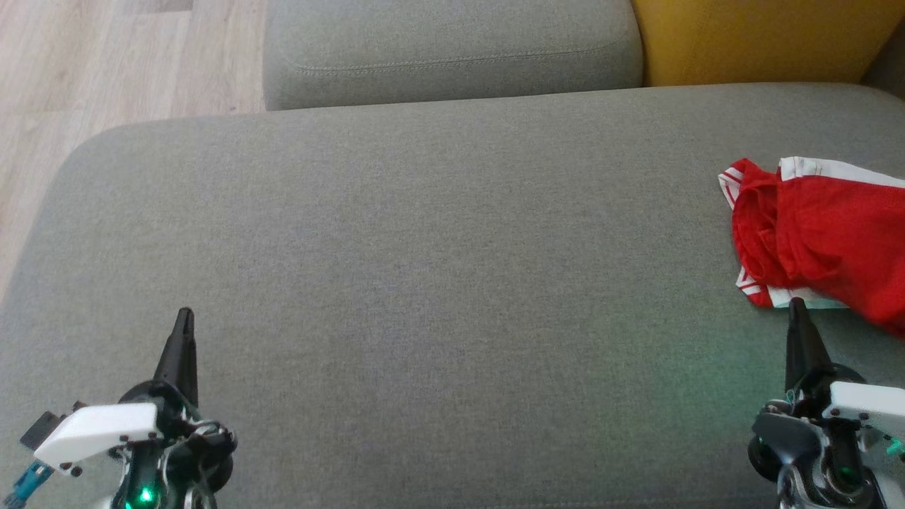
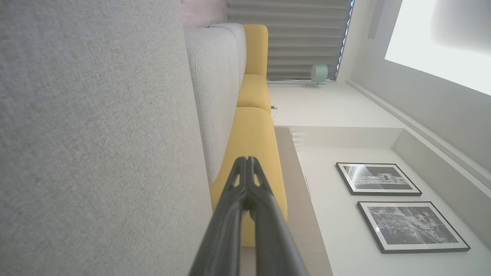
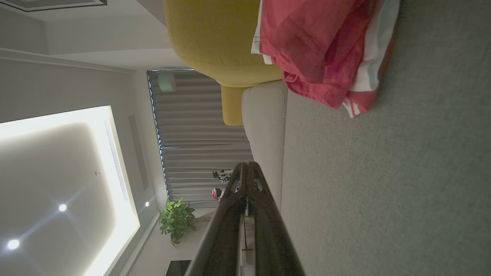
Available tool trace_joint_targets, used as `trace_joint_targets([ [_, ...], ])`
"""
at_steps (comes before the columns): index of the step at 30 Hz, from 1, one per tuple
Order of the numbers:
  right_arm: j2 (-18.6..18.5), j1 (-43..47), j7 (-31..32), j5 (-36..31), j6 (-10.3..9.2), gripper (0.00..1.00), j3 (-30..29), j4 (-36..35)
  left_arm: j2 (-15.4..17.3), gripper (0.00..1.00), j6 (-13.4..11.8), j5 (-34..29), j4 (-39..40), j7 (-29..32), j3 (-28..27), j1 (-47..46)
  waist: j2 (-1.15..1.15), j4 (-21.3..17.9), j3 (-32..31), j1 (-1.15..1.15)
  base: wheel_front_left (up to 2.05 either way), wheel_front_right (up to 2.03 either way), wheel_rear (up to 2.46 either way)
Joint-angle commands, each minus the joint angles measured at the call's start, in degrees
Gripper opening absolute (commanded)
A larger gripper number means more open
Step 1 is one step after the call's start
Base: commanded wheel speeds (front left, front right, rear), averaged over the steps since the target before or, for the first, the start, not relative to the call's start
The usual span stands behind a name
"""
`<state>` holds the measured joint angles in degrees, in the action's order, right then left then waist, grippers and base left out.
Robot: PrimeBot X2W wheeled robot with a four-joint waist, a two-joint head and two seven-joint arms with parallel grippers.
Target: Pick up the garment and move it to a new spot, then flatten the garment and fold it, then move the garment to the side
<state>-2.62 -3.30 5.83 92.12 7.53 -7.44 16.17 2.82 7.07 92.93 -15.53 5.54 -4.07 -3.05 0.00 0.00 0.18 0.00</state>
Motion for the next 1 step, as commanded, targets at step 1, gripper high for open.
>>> trace_joint_targets([
  [1,-0.45,-2.86,0.48,0.23,-0.04,0.0,1.15,-2.15,0.51,0.0,0.42,-0.27,1.5,0.47,-1.86,-3.09,0.0,0.0,0.0,0.0,0.0,0.0,0.0],
])
